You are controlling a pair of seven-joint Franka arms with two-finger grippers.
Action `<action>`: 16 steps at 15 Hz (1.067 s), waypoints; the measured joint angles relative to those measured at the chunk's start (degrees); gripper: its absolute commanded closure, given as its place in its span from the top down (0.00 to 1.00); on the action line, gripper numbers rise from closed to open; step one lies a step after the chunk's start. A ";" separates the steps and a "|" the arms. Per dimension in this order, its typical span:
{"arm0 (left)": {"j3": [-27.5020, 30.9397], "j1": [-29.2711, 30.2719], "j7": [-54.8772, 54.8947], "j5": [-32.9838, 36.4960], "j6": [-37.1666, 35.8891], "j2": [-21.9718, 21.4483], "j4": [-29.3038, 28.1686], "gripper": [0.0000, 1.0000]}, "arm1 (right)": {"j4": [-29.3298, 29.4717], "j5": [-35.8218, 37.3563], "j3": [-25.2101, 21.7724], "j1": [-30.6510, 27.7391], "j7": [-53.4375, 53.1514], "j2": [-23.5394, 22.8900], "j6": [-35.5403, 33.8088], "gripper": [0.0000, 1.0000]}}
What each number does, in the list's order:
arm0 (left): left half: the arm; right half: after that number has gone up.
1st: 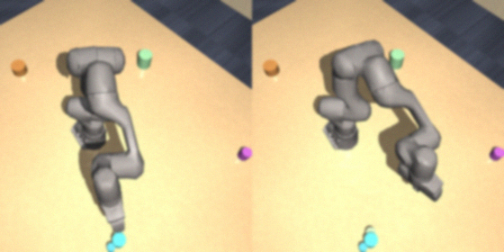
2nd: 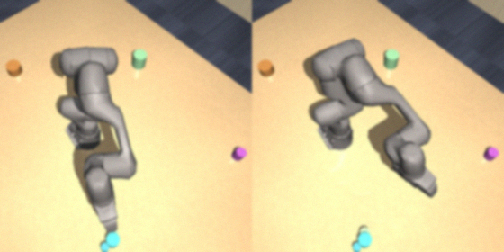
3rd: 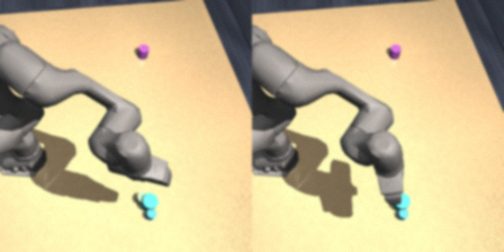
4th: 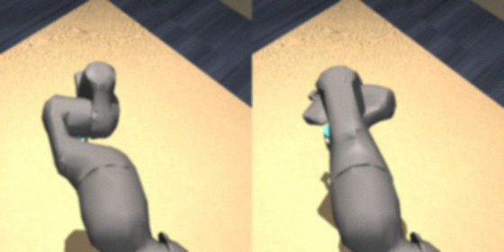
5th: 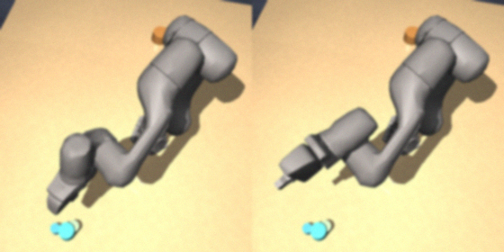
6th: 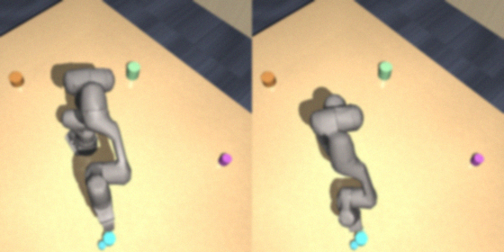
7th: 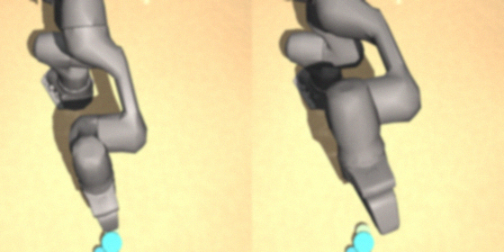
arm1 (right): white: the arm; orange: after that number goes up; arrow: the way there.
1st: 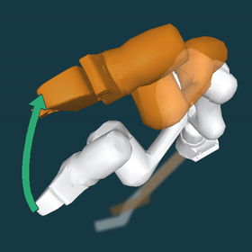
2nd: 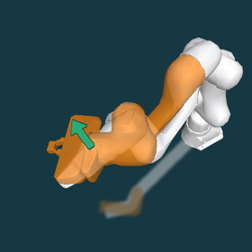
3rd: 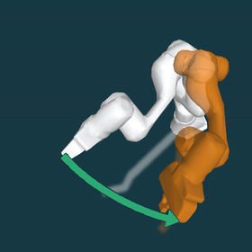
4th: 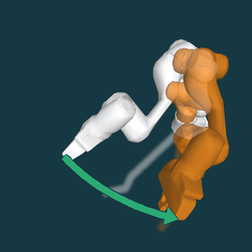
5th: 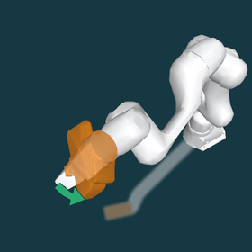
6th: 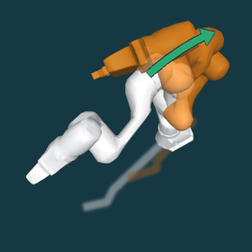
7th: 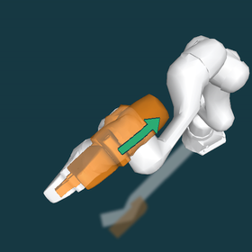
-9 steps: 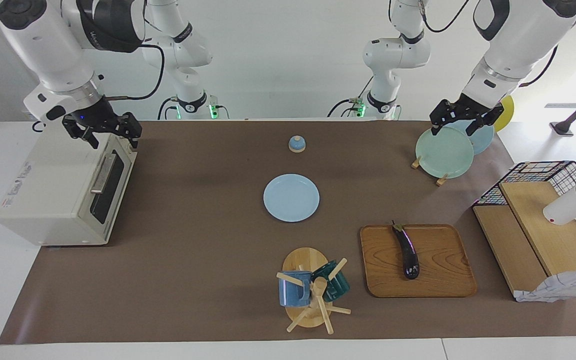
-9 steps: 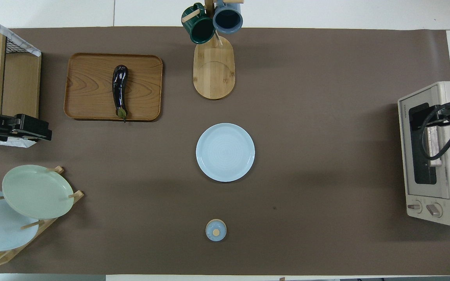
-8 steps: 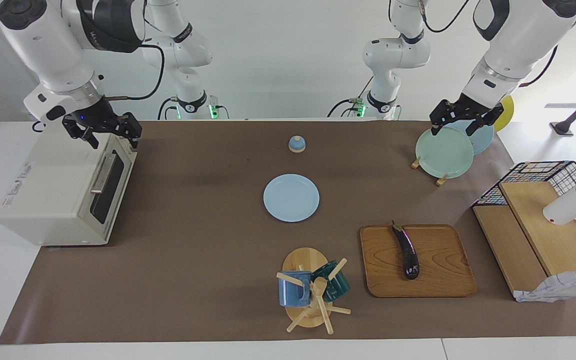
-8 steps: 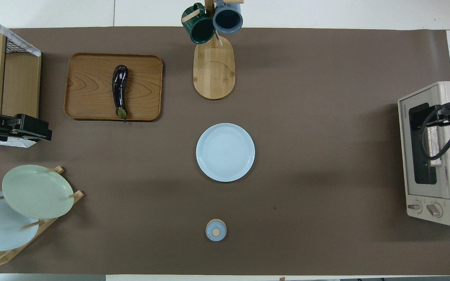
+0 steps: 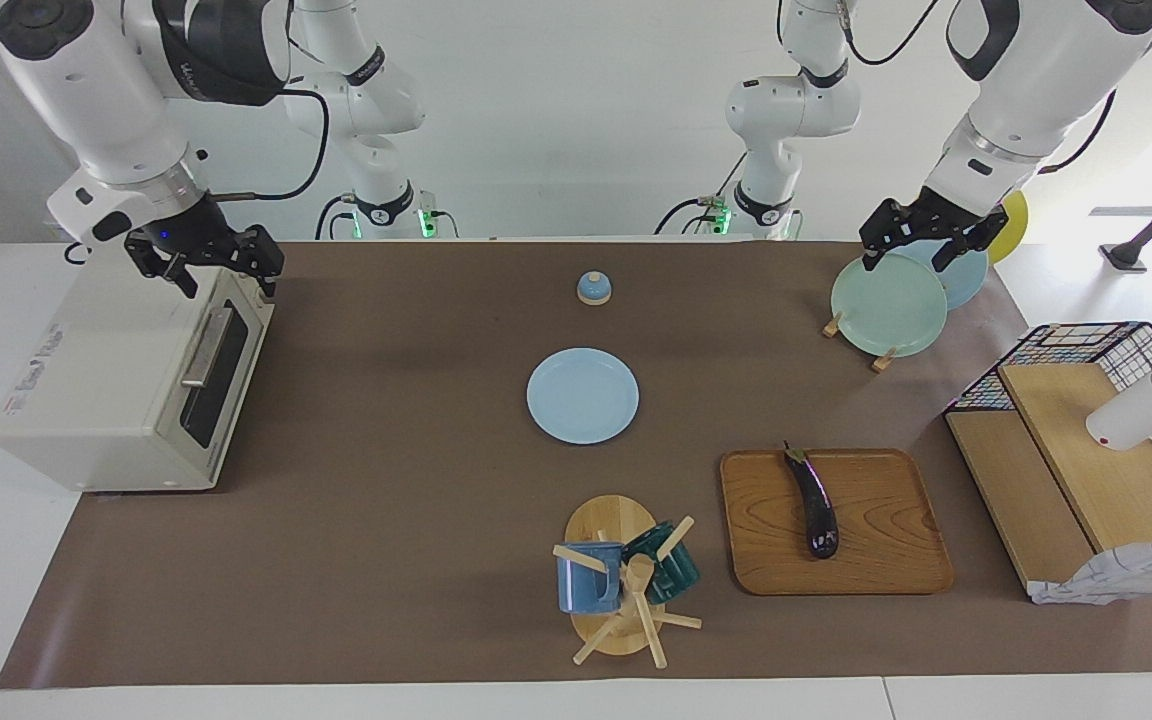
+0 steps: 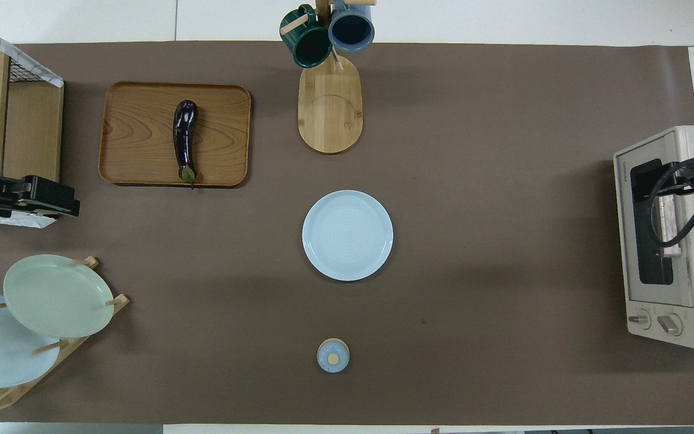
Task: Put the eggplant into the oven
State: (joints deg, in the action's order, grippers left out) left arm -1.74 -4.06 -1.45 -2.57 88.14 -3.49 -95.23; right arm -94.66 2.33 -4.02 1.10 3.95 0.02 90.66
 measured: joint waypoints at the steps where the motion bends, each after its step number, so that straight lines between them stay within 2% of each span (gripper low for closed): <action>1: 0.00 0.00 -0.08 0.00 0.85 0.00 0.00 1.00 | 0.00 0.00 0.00 0.00 0.00 0.00 0.00 1.00; 5: -0.09 0.00 -0.32 0.00 4.23 0.85 -0.02 1.00 | -0.01 0.00 0.00 0.00 0.00 0.00 0.00 1.00; 7: -0.16 0.00 -0.34 0.00 5.73 2.60 0.02 1.00 | -0.28 0.00 0.00 0.00 1.03 0.00 0.02 0.09; 8: -0.22 0.00 -0.36 -0.02 6.58 3.82 0.04 1.00 | -0.68 0.00 0.00 -0.04 2.66 0.01 0.60 0.00; 11: -0.32 -0.03 -0.41 -0.14 8.14 10.17 2.64 1.00 | -4.52 0.00 -0.05 -0.92 6.17 0.57 4.74 0.00; 14: -0.68 -0.14 -0.54 -0.64 10.95 21.27 10.61 1.00 | -10.21 0.33 -0.23 -2.34 7.75 2.02 10.79 0.00; 16: -1.00 -0.40 -0.56 -0.81 15.31 27.75 13.60 1.00 | -13.43 1.58 -0.31 -3.39 7.76 2.49 14.23 0.00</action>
State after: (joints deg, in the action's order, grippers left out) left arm -2.74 -4.46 -2.01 -3.39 103.45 24.26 -81.63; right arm -108.09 3.91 -4.34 -2.29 11.71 2.51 104.89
